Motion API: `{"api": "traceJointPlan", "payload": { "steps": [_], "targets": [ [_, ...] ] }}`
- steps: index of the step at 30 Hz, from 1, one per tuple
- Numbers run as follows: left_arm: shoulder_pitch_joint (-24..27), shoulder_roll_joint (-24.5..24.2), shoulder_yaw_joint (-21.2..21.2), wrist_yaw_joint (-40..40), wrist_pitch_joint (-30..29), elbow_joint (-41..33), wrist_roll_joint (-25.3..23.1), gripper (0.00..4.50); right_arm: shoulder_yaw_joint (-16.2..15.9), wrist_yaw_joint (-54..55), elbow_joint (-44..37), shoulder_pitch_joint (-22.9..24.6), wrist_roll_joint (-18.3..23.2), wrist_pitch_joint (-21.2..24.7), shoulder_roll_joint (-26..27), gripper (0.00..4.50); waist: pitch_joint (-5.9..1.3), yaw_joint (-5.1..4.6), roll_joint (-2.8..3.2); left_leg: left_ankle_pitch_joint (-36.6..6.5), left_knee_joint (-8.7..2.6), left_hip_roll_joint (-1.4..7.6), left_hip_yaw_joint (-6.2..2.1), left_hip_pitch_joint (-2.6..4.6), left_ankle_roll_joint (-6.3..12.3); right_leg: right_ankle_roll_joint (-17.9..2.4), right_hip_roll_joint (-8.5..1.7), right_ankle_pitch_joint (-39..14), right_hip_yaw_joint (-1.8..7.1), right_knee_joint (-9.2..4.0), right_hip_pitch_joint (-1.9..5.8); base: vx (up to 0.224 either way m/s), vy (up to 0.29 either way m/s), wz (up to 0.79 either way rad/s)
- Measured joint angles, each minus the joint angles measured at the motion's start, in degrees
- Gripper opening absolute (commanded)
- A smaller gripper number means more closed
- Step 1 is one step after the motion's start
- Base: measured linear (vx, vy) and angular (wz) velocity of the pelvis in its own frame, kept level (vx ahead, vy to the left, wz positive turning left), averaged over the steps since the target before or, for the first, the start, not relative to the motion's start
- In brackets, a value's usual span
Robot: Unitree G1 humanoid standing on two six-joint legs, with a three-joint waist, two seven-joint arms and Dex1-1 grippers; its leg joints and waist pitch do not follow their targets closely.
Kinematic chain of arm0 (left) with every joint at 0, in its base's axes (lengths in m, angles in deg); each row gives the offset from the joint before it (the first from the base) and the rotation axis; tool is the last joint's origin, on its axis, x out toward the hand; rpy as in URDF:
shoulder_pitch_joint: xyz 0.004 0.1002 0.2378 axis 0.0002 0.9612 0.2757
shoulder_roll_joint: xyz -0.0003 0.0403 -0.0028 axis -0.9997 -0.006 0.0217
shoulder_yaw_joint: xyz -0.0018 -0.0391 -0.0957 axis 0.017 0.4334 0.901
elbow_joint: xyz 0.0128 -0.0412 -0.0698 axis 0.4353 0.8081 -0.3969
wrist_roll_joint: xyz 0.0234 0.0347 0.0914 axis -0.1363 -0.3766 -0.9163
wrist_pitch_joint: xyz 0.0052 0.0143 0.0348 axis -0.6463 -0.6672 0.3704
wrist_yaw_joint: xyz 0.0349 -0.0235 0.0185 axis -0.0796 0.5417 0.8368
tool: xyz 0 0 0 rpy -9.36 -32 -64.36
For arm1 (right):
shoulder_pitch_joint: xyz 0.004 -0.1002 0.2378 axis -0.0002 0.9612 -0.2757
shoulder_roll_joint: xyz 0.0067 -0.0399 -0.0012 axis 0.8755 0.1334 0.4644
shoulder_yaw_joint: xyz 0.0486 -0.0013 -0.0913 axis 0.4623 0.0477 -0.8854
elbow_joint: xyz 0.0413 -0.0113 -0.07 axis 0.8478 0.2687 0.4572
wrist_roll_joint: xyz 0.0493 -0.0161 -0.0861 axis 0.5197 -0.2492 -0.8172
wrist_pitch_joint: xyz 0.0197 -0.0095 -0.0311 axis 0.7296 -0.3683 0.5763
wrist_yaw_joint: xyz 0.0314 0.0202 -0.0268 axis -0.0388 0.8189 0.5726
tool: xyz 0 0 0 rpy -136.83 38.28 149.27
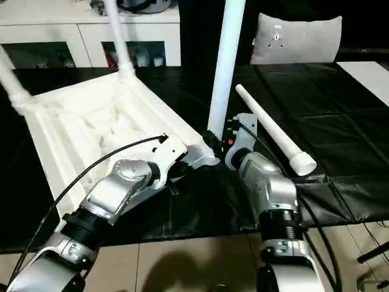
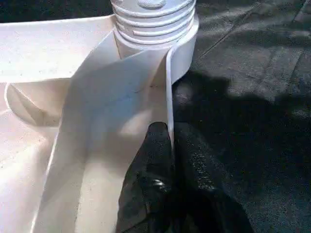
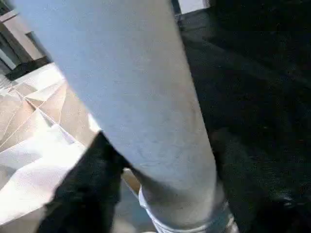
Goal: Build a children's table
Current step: Rotate leg to tighten
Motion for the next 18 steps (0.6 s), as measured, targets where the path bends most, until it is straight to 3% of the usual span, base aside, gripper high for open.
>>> {"api": "traceJointPlan", "payload": {
  "steps": [2,6,8,15,18],
  "targets": [
    [0.04,-0.09,-0.32,-0.22,0.18,-0.14,0.03,0.0,-0.1,-1.55,-0.09,0.82,-0.32,-1.43,-0.39,3.44,0.0,0.32,0.0,-0.01,0.0,0.0,0.01,-0.01,0.01,-0.23,-0.01,0.14,0.0,-0.04,-0.02,0.0,0.0,0.0],
    [0.18,-1.49,-1.33,-2.02,2.63,-0.18,0.08,0.0,-1.65,-6.42,-1.31,2.99,-0.29,-3.37,-3.03,3.62,0.0,0.99,0.0,-0.01,-0.13,-0.01,0.02,-0.01,0.0,-0.22,-0.02,0.13,-0.01,-0.11,-0.03,0.0,0.0,0.0],
    [0.86,-3.03,-1.83,-4.48,4.79,-0.65,0.3,0.0,-2.39,-10.65,-2.58,4.76,0.16,-3.74,-5.46,3.95,-0.01,1.45,0.02,0.0,-0.27,0.0,0.03,0.01,0.0,-0.17,-0.02,0.1,-0.04,-0.16,-0.03,0.0,0.0,0.0],
    [2.21,-8.95,-3.79,-12.69,11.52,-1.93,1.17,0.0,-4.76,-24.15,-5.5,9.26,1.81,-3.56,-13.59,4.47,-0.01,2.85,0.11,0.0,-0.43,0.02,0.07,-0.06,0.01,-0.18,-0.1,0.11,-0.08,-0.35,-0.03,0.0,0.0,0.0],
    [3.0,-12.1,-4.33,-16.95,15.72,-2.28,1.95,0.0,-5.68,-29.39,-6.96,10.13,1.82,-3.87,-17.78,4.47,0.0,3.27,0.12,0.0,-0.46,0.0,0.11,-0.08,0.01,-0.19,-0.19,0.11,-0.11,-0.43,0.0,0.0,0.0,0.0]
  ]
}}
